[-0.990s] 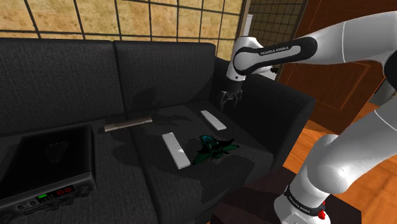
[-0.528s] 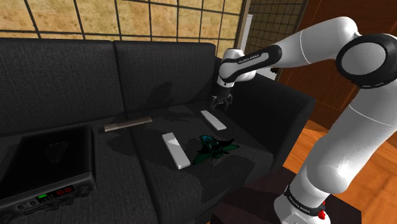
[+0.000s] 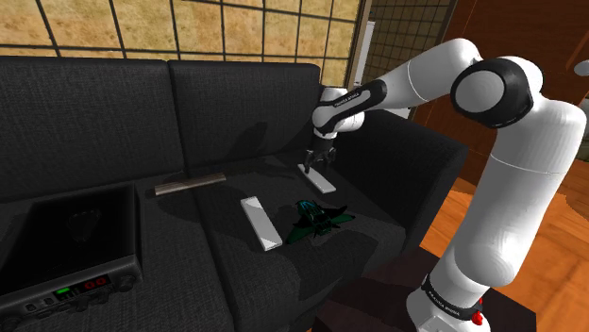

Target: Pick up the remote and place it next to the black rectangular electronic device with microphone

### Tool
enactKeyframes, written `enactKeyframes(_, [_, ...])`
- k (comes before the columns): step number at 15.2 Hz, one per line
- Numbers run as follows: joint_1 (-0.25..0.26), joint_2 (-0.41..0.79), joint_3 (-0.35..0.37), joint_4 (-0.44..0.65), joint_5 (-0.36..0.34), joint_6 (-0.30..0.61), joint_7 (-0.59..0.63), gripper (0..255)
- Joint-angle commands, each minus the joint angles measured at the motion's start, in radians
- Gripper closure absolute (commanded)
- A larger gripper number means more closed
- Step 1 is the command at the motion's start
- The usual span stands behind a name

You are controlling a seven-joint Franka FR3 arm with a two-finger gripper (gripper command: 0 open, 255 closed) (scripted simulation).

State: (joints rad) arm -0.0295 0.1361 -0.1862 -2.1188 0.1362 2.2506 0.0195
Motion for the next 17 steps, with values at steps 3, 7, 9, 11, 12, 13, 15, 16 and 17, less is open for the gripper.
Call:
enactKeyframes(3, [0.001,0.033,0.005,-0.014,0.013,0.047,-0.006,0])
enactKeyframes(7, [0.001,0.038,0.005,-0.016,0.015,0.053,-0.007,0])
enactKeyframes(9, [0.001,0.038,0.005,-0.016,0.015,0.053,-0.007,0])
enactKeyframes(11, [0.001,0.038,0.005,-0.016,0.015,0.053,-0.007,0])
enactKeyframes(12, [0.001,0.038,0.005,-0.016,0.015,0.053,-0.007,255])
enactKeyframes(13, [0.001,0.038,0.005,-0.016,0.015,0.054,-0.007,255])
enactKeyframes(15, [0.001,0.038,0.005,-0.016,0.015,0.053,-0.007,255])
enactKeyframes(16, [0.001,0.038,0.005,-0.016,0.015,0.053,-0.007,255])
enactKeyframes(17, [0.001,0.038,0.005,-0.016,0.015,0.053,-0.007,255])
